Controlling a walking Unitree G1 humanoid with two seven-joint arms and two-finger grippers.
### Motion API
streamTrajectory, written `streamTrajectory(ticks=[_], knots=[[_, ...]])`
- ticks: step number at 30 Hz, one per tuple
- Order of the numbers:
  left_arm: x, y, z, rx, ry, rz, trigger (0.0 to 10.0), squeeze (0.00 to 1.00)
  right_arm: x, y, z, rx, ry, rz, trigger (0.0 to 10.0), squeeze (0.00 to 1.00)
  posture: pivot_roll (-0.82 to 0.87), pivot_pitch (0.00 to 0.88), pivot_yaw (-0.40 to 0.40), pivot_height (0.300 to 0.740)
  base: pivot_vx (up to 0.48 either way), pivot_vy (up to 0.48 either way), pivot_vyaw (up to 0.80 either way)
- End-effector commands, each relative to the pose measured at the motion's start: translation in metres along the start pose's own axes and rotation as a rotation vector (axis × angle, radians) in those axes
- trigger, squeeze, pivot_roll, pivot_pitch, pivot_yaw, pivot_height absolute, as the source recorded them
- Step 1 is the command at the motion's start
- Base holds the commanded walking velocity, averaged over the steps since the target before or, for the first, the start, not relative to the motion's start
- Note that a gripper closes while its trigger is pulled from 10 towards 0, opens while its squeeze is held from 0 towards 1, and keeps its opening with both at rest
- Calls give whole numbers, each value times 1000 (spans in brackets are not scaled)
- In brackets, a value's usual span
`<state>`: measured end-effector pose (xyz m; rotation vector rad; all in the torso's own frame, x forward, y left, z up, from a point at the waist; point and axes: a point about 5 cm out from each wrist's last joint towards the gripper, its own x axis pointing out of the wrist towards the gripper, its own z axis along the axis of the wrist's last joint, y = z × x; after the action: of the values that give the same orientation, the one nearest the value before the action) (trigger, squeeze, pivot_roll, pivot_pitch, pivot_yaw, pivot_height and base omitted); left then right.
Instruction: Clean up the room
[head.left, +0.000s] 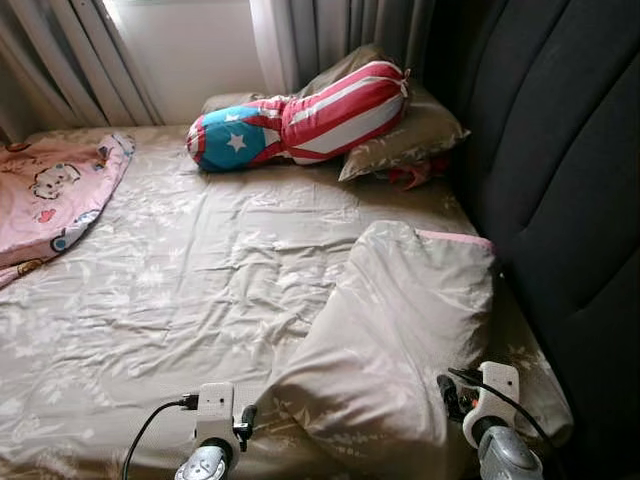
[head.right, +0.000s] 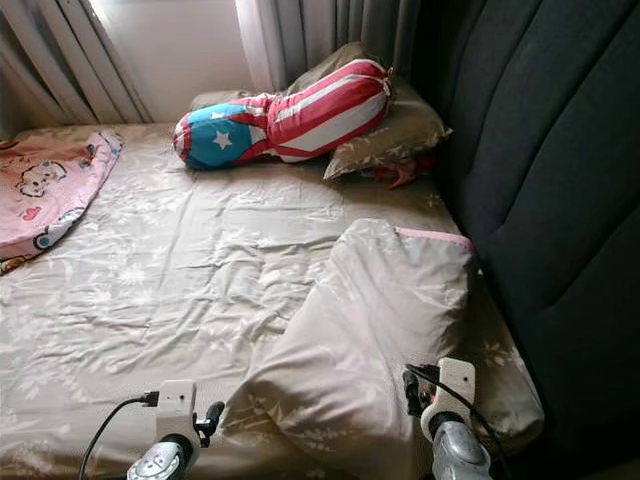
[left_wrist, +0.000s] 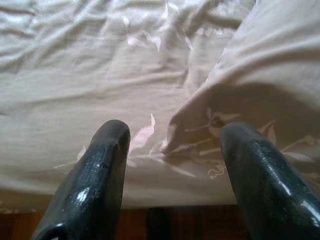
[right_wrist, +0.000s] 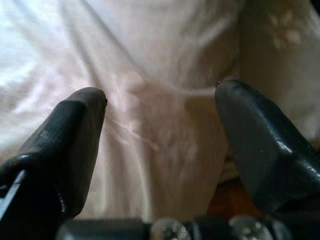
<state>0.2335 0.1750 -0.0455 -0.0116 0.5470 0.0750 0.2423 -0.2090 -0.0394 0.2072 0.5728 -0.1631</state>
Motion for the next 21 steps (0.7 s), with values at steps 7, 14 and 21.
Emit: streamTrajectory(ticks=[7, 14, 21], knots=[[-5, 12, 16, 7, -158, 11, 10000, 0, -1, 14, -14, 11, 85, 19, 10000, 1000, -10, 218, 54, 740, 0, 0, 0], [-13, 15, 25, 53, -247, -23, 10000, 0, 4, 12, -4, 29, 73, -50, 10000, 1000, 13, 267, 72, 740, 0, 0, 0], [-22, 15, 35, 55, -304, -29, 10000, 0, 7, 13, 4, 29, 60, -60, 10000, 847, 39, 307, 78, 740, 0, 0, 0]])
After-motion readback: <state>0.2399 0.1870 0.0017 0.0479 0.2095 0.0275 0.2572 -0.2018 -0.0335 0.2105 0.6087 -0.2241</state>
